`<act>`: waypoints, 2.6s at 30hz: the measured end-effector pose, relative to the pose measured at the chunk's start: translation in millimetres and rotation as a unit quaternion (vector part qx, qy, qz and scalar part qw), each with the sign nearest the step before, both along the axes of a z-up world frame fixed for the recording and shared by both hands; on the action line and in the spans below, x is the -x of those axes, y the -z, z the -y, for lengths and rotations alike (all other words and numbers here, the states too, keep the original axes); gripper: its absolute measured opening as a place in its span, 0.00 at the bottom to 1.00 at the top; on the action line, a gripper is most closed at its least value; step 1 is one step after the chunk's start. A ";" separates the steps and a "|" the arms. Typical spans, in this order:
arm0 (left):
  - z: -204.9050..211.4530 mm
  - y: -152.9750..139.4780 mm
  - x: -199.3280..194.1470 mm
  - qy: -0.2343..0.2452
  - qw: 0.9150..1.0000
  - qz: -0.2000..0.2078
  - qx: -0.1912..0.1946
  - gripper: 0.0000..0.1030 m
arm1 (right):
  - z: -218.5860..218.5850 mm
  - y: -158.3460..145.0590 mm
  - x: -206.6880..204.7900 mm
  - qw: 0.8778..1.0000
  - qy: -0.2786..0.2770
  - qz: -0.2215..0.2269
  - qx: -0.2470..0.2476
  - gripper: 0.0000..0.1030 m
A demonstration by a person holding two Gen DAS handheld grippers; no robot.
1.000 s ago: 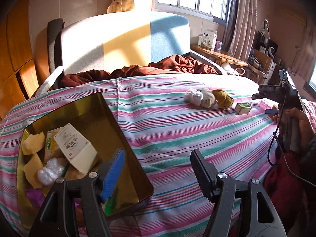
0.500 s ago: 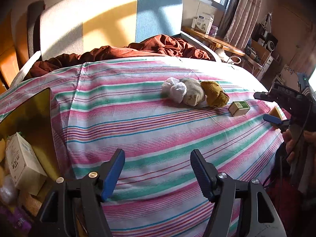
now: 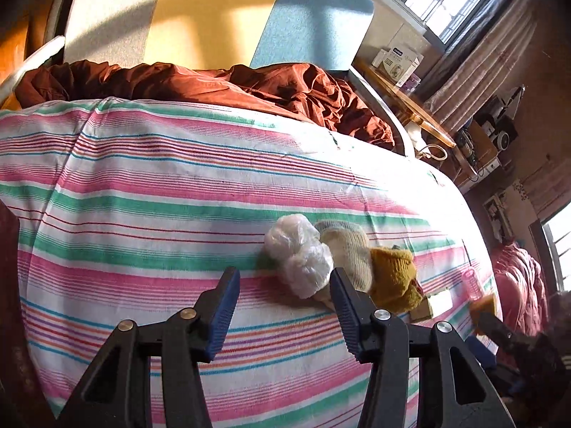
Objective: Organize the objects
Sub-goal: 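Move both grippers back toward the remaining items on the sheet, then grasp the clear plastic bag ball with the left gripper, then hold the plastic bag with the left gripper while the right gripper grasps the yellow knitted sock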
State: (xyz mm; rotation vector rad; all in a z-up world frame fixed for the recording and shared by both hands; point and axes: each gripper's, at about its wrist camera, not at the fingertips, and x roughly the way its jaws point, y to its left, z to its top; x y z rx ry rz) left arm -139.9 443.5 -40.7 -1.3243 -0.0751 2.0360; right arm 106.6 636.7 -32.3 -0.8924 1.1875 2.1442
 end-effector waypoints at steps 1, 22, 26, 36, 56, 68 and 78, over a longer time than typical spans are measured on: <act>-6.7 2.7 6.4 -0.005 1.000 0.006 -0.001 0.51 | -0.2 0.2 -0.1 1.000 0.000 -0.001 0.002 0.78; 16.7 40.3 -52.0 0.043 0.990 -0.122 0.053 0.33 | -17.4 8.0 -16.5 0.998 0.059 -0.012 0.027 0.78; 44.8 41.3 -76.7 0.034 0.991 -0.120 0.040 0.33 | -13.5 8.8 -9.8 0.999 0.041 0.002 0.020 0.78; 59.3 47.5 -95.2 0.061 0.989 -0.128 0.037 0.36 | -6.9 10.1 -0.7 1.000 0.013 0.027 0.005 0.78; 53.7 49.0 -103.7 0.060 0.982 -0.165 0.063 0.37 | 14.1 18.8 28.7 0.995 -0.057 0.082 -0.020 0.78; 54.5 48.5 -101.9 0.060 0.984 -0.158 0.054 0.37 | 27.1 12.4 72.0 0.985 -0.122 0.115 -0.044 0.78; 58.7 48.8 -97.5 0.059 0.987 -0.147 0.039 0.37 | -3.1 13.2 128.2 0.988 -0.096 0.098 -0.065 0.81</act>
